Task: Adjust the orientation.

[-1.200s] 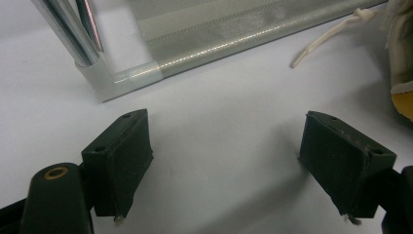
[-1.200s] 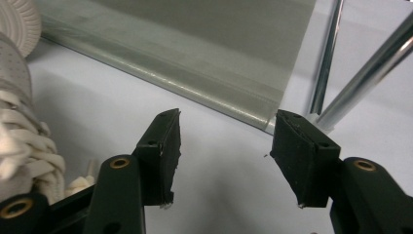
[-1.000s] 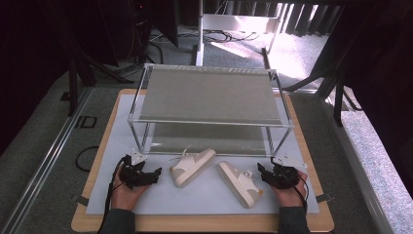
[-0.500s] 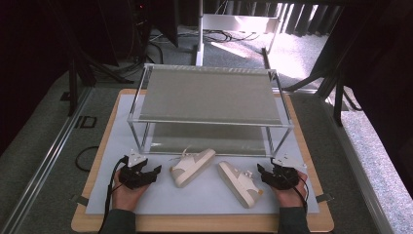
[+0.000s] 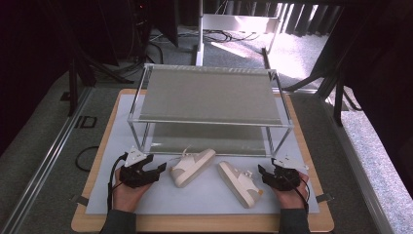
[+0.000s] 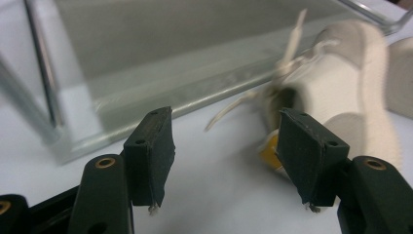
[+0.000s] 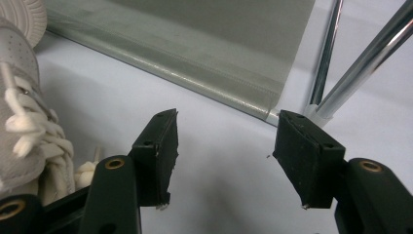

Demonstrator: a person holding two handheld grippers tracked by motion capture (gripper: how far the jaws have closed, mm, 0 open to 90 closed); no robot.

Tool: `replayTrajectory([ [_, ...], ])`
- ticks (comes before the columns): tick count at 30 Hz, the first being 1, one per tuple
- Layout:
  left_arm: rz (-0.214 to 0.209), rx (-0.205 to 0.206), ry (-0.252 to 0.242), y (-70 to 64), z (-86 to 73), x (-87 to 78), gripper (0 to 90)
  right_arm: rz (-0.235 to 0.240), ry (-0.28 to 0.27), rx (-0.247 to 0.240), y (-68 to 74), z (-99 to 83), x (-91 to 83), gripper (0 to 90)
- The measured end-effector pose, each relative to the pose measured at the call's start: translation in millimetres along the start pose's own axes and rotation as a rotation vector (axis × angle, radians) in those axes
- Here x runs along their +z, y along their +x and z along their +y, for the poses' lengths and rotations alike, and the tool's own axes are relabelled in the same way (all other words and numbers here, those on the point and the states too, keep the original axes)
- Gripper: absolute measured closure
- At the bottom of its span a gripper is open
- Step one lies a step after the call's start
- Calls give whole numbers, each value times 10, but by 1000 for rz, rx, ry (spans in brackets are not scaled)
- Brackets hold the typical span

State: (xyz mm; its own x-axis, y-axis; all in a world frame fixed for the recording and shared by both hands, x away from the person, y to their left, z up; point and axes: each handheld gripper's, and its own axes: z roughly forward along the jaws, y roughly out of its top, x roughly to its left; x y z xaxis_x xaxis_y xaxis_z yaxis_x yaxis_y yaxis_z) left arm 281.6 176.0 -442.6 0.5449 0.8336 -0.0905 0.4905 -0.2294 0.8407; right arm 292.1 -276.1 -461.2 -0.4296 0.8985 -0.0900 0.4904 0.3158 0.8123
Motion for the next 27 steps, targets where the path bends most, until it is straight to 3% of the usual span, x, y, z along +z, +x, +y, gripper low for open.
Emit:
replayTrajectory([
  [11, -76, 44, -29, -191, 224, -4, 361, -8, -10, 16, -29, -14, -38, 410],
  [13, -91, 72, -7, -247, 250, 62, 359, -8, -9, 18, -27, -18, -39, 410],
  [16, -96, 79, 2, -262, 250, 94, 359, -8, -9, 17, -27, -19, -39, 410],
  [18, -121, 90, 29, -310, 243, 210, 360, -9, -10, 16, -29, -21, -42, 409],
  [21, -116, 101, 52, -332, 242, 297, 359, -12, -12, 19, -39, -22, -47, 410],
  [27, -120, 102, 54, -360, 208, 363, 360, -19, -13, 20, -50, -25, -54, 409],
])
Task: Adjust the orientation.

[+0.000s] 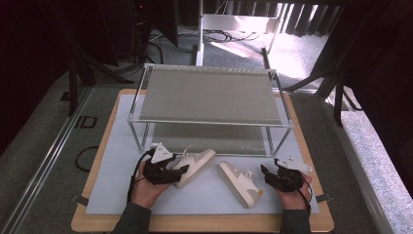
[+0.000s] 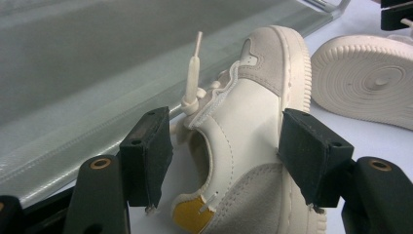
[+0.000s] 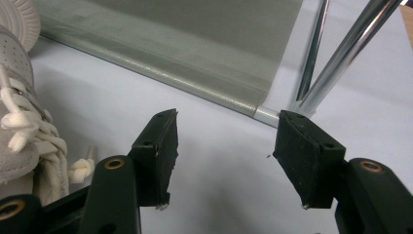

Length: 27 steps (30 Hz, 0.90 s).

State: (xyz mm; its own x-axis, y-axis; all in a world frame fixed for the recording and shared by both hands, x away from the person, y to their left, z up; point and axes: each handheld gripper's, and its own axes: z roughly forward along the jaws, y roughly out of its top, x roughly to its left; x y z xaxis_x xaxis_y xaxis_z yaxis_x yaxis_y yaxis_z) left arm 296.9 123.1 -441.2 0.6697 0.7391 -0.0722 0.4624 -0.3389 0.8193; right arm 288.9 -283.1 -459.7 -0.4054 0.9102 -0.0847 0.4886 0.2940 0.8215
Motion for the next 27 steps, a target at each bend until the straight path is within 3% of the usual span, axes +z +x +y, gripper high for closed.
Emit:
replayTrajectory([
  [5, -43, -3, 6, -22, -1, 6, 361, -3, -1, -9, 10, 5, -4, 409],
  [9, -49, 8, 6, -69, 4, 8, 368, -9, -6, -7, 2, 9, -19, 409],
  [14, -40, -11, 15, -87, 9, -17, 508, -17, -12, 3, -31, 2, -34, 409],
  [16, -78, -20, 19, -78, 11, -8, 511, -16, -13, 6, -35, 0, -37, 409],
  [18, -73, -5, 19, -93, 16, -11, 505, -17, -11, 3, -30, 1, -36, 408],
  [23, -102, -14, 27, -105, 20, 4, 493, -17, -8, -2, -11, 2, -26, 406],
  [27, -117, -55, 36, -77, 22, 8, 504, -19, -8, -3, -12, 1, -27, 404],
])
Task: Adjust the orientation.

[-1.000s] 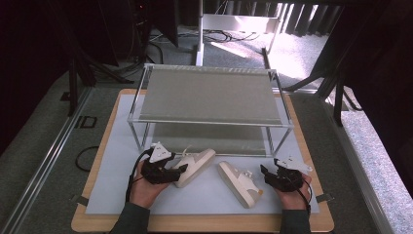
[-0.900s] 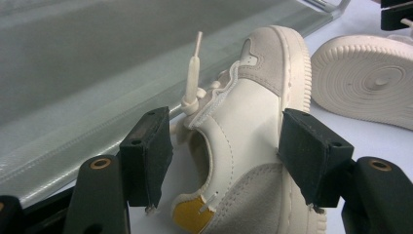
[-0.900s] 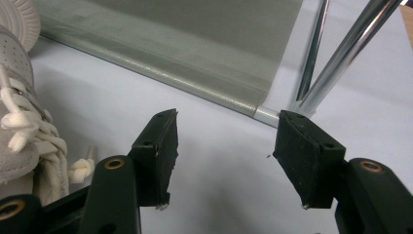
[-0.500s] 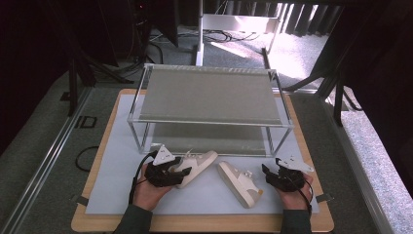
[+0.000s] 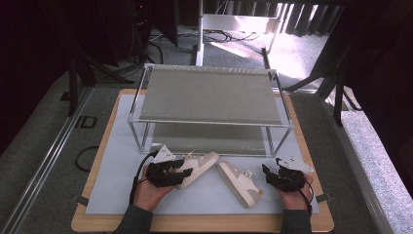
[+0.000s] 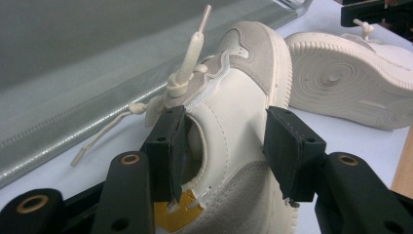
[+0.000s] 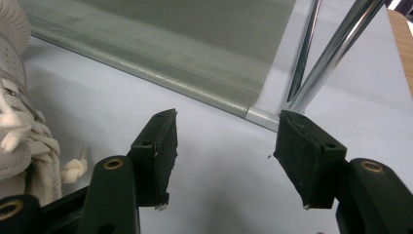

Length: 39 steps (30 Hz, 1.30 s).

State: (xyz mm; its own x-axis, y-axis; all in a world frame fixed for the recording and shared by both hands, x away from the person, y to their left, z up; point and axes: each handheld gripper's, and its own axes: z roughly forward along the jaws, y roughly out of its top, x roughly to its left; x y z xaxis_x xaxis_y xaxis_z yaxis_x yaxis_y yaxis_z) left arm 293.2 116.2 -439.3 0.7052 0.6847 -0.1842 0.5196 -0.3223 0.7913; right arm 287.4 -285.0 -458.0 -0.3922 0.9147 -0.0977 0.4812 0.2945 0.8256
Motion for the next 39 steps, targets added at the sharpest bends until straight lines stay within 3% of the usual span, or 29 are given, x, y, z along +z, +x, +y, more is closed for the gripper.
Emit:
replayTrajectory([
  [6, 14, -38, -8, -23, -37, -22, 534, -5, -2, 2, -11, -1, -12, 403],
  [12, 54, -4, -10, -137, -62, -83, 570, -9, -5, 4, -26, -4, -24, 403],
  [21, 76, 28, -7, -226, -25, -119, 723, -14, -6, 5, -33, -5, -26, 400],
  [24, 51, 20, -2, -235, -8, -120, 738, -14, -4, 4, -30, -6, -26, 400],
  [28, 73, 40, 1, -251, 13, -127, 699, -13, -4, 3, -26, -4, -25, 400],
  [33, 73, 38, -42, -224, 33, -182, 618, -13, -5, 4, -29, -6, -26, 400],
  [35, 91, 40, -64, -200, 47, -224, 576, -13, -6, 4, -31, -6, -27, 400],
  [39, 133, 39, -79, -95, 87, -307, 589, -14, -6, 4, -30, -6, -28, 400],
])
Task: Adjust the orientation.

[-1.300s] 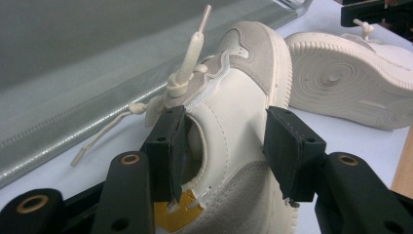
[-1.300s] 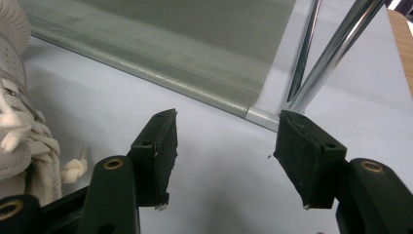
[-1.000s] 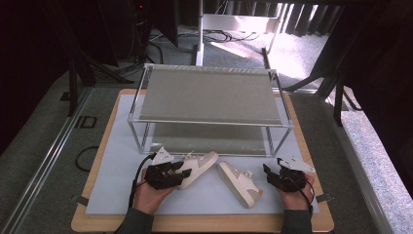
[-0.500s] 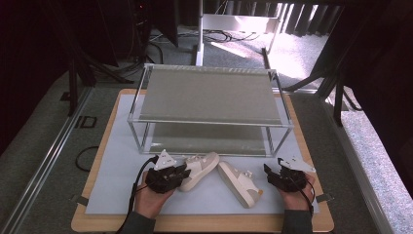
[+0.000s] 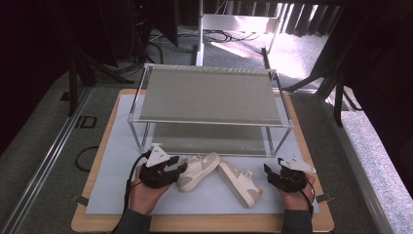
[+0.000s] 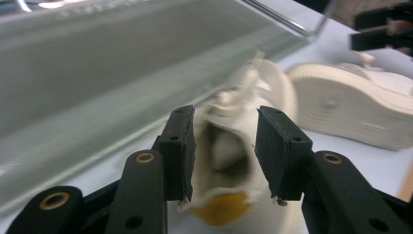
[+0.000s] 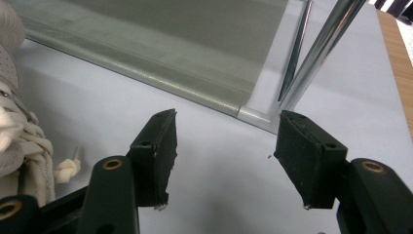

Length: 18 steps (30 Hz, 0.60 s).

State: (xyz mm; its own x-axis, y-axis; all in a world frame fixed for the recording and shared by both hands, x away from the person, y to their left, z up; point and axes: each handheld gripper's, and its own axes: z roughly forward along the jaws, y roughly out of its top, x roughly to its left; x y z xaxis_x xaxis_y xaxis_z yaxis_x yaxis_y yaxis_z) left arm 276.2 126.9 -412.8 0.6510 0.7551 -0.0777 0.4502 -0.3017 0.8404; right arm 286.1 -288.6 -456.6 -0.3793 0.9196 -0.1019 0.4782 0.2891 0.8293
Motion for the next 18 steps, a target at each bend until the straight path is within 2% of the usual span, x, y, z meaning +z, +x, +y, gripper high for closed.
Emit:
replayTrajectory([
  [2, 13, 0, 2, 57, 15, -2, 609, -1, 0, 0, 3, 0, 2, 400],
  [5, 21, -2, 35, 140, 26, 60, 629, 0, 3, -2, 7, -1, 6, 399],
  [11, -7, 4, 94, 182, -18, 209, 680, -1, 2, 2, 2, -2, 4, 399],
  [14, -13, -5, 111, 189, -27, 258, 686, -2, 1, 2, -1, -3, 2, 398],
  [16, -18, -14, 140, 220, -25, 337, 687, -3, 0, 2, -2, -2, -1, 398],
  [18, -24, -16, 140, 227, -23, 354, 687, -3, 1, 3, -3, -3, -1, 398],
])
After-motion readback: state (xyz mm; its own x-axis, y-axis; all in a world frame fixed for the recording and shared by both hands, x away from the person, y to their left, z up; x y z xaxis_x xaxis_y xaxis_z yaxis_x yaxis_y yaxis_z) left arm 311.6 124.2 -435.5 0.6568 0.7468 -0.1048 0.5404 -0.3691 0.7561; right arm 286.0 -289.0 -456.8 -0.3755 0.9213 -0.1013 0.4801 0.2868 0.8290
